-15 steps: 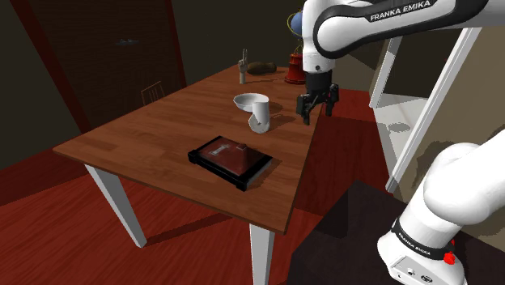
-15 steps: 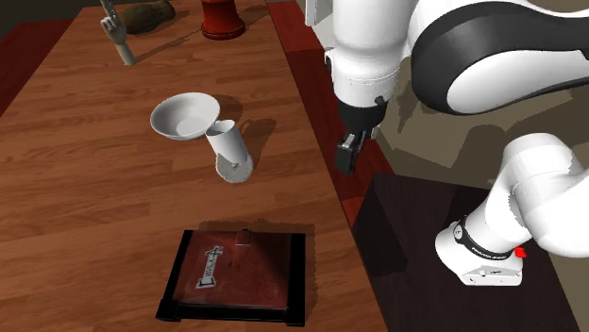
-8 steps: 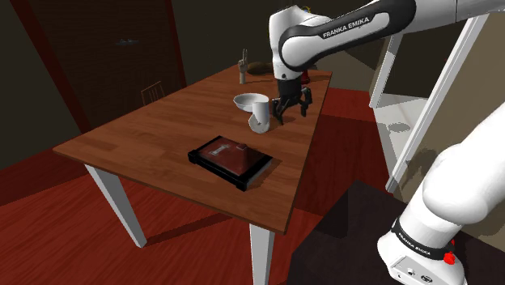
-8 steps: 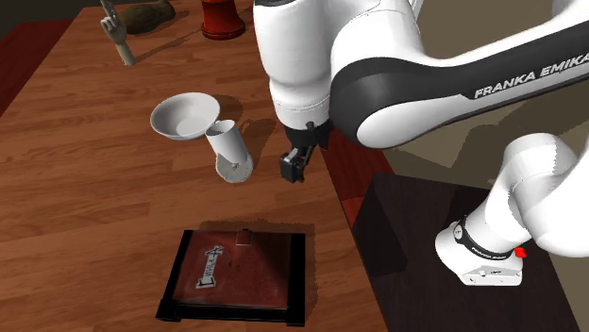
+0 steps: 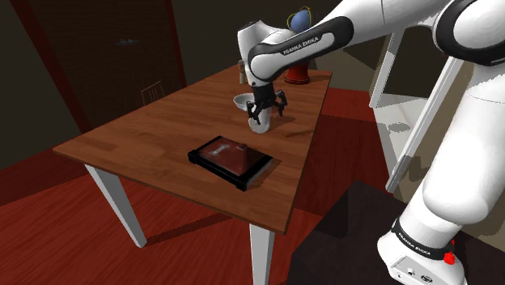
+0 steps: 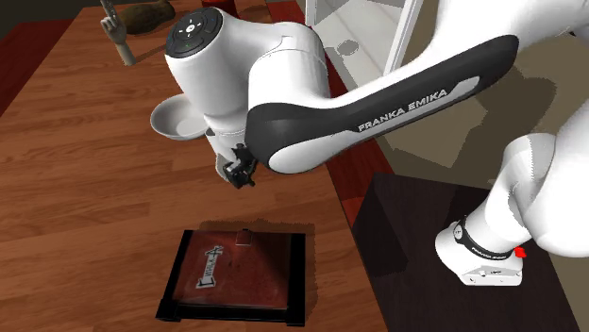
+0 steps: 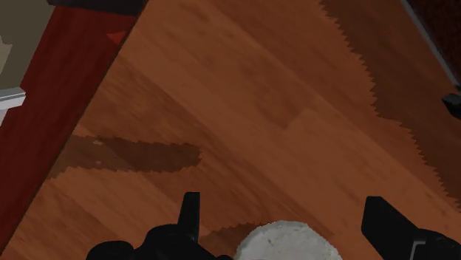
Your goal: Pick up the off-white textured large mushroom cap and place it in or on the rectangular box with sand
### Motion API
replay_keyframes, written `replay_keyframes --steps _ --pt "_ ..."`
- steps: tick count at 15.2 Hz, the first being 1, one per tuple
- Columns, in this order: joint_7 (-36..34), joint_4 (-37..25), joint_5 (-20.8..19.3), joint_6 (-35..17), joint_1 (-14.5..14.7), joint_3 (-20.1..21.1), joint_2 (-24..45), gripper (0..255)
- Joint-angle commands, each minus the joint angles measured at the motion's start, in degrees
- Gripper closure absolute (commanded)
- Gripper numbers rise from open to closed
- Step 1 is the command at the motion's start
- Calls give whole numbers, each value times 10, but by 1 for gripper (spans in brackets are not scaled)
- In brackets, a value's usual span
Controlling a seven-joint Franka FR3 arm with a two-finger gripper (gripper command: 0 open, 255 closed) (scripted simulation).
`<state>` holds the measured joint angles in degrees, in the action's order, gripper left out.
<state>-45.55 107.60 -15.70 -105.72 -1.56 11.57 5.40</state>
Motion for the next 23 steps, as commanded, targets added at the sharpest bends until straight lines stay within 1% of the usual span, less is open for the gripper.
replay_keyframes --steps 1,4,7,8,15,23 --pt "-31 -53 -23 7 6 0 51 0" --pt "-66 -139 -54 25 19 -6 125 0" --pt "-92 -240 -81 52 35 -16 203 0" --pt "-95 -253 -84 56 38 -18 213 0" --pt "-101 -204 -90 2 26 -24 216 0" --pt "-101 -204 -90 2 26 -24 216 0"
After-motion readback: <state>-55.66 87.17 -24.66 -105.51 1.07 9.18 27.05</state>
